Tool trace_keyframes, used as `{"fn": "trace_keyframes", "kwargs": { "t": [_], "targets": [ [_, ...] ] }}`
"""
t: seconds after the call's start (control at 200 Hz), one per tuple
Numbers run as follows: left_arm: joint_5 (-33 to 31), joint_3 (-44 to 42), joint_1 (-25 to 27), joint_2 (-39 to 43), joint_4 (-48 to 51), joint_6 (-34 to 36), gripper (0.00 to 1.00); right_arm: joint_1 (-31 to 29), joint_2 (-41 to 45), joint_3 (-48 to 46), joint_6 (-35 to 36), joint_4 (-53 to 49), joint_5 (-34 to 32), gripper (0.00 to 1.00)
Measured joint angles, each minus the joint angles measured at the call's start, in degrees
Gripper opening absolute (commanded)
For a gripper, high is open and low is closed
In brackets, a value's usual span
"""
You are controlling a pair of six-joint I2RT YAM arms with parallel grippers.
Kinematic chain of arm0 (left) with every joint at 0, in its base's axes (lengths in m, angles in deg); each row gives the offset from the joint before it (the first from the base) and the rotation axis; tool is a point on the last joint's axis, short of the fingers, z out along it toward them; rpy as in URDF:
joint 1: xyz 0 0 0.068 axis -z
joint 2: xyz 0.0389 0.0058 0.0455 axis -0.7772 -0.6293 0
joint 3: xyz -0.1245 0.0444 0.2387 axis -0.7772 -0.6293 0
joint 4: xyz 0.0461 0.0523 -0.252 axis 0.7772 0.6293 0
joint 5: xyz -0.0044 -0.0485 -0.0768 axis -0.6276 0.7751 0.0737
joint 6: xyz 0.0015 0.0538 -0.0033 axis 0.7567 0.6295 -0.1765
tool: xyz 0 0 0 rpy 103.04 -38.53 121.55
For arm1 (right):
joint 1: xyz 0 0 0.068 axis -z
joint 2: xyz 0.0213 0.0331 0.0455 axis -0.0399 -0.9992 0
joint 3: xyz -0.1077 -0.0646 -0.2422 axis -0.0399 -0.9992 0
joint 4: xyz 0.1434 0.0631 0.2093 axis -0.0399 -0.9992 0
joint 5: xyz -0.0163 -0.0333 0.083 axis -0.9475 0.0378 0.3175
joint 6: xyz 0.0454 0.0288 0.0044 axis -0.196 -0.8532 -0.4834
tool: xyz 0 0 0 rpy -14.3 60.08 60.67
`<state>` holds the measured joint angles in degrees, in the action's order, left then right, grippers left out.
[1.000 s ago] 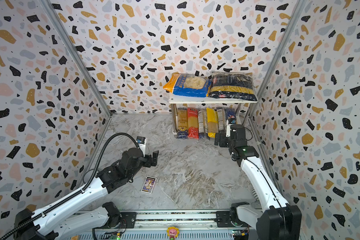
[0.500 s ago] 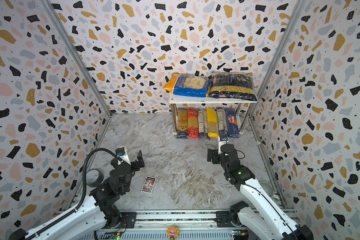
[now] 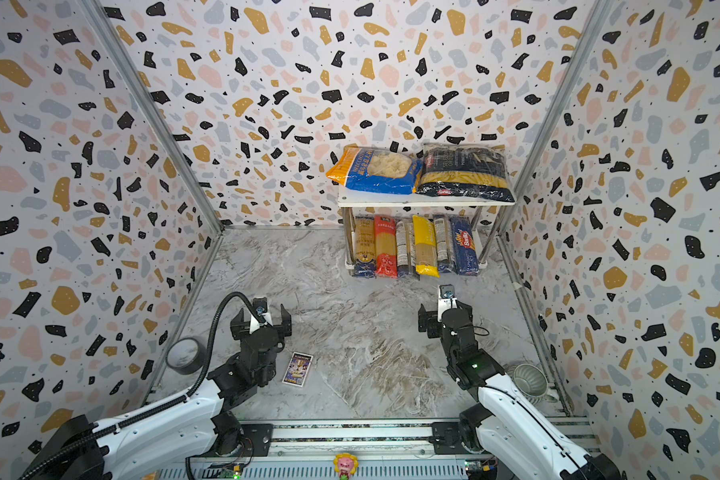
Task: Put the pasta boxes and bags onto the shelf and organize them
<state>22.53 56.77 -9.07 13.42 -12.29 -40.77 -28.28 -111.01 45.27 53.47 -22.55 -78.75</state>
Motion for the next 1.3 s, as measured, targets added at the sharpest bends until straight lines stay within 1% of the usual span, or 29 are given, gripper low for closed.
{"fn": "trace_keyframes", "kwargs": {
  "t": [0.09,0.22,0.355,0.445,0.511,0.621,0.746,0.911,0.966,1.071,1.131,1.211,1.301],
  "targets": [
    [-0.44,-2.38,-1.75,1.11,-4.42,3.04,1.0,0.0,0.11,-1.66,0.9,2.67,-0.52,0.99],
    [-0.57,-6.99,-5.77,2.36,-11.28,6.88,0.99,0.87,0.55,-3.28,2.47,7.89,-1.25,0.99],
    [0.66,-11.98,-10.54,1.57,-20.33,8.87,0.99,5.4,0.63,-6.78,3.72,14.93,-1.7,0.99],
    [0.9,-13.9,-12.92,-1.81,-26.56,9.75,1.0,8.39,0.7,-9.79,4.66,19.02,-2.97,0.99],
    [2.29,-14.62,-14.58,-5.05,-30.75,9.92,1.0,10.01,0.96,-11.85,5.03,22.32,-3.58,0.99],
    [4.44,-14.62,-17.05,-11.26,-36.89,9.79,0.99,13.22,0.0,-14.03,5.16,29.18,-2.1,0.99],
    [6.56,-14.01,-19.19,-17.44,-41.77,10.03,0.99,17.68,-7.17,-14.14,4.76,38.29,1.03,0.99],
    [8.2,-12.55,-20.0,-26.58,-49.18,11.41,0.99,18.05,-20.7,-15.23,4.94,50.29,5.16,0.99],
    [8.87,-12.39,-20.55,-27.3,-49.53,11.34,1.0,17.59,-24.76,-15.63,5.57,53.81,5.97,0.99],
    [12.07,-12.24,-23.47,-25.99,-49.37,10.58,1.0,16.33,-28.76,-15.65,7.76,57.81,6.86,0.99],
    [14.01,-12.2,-25.64,-25.81,-49.42,9.55,0.99,16.11,-31.74,-15.85,8.74,63.12,7.26,0.99],
    [16.15,-12.0,-27.98,-27.93,-50.69,8.26,0.99,16.74,-38.47,-15.91,8.98,70.4,7.78,0.99],
    [18.58,-10.47,-29.49,-30.12,-49.16,7.3,1.0,18.08,-41.77,-14.95,8.98,69.9,9.25,0.99]
  ]
}}
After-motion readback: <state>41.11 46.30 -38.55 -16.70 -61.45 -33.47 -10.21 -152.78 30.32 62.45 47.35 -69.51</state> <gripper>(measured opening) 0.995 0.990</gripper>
